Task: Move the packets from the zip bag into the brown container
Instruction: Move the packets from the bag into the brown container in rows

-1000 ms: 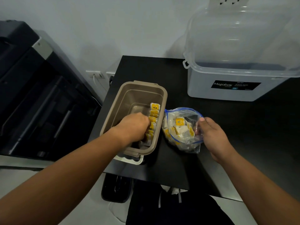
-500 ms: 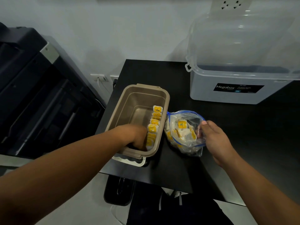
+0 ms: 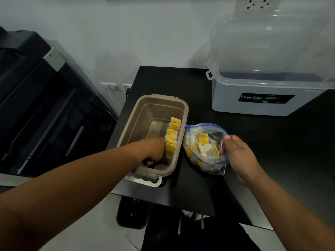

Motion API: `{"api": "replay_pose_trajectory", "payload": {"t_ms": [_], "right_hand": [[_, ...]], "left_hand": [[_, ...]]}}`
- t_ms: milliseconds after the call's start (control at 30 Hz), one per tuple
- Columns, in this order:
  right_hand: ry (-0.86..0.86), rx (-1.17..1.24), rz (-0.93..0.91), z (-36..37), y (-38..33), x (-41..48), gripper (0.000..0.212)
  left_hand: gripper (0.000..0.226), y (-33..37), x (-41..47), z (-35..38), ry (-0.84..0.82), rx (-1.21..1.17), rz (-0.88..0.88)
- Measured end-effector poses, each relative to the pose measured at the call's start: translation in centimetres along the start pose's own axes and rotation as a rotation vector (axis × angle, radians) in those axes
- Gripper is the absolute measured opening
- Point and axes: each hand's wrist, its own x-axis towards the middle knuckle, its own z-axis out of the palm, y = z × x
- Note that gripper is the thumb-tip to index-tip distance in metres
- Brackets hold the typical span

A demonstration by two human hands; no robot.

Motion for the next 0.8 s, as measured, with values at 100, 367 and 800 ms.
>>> {"api": "replay_pose_trajectory", "payload": {"t_ms": [100,367,800], "right_hand": [[-0.01,0.002,0.011,0.0,0.0,0.0,0.04],[-0.022,0.004,0.007,-0.1,0.0,0.1,0.039],[-0.033,0.028,0.016,-0.2,0.1,0.2,0.038]], "left_hand": [[0.027,-0.2,0.2,-0.1,0.001,-0.042,0.005],[0.024,-0.4,0.4,-0.2,0.056,0.01,0.041],[0.031,0.9,0.3,-0.3,0.154,0.225,0.078]]}}
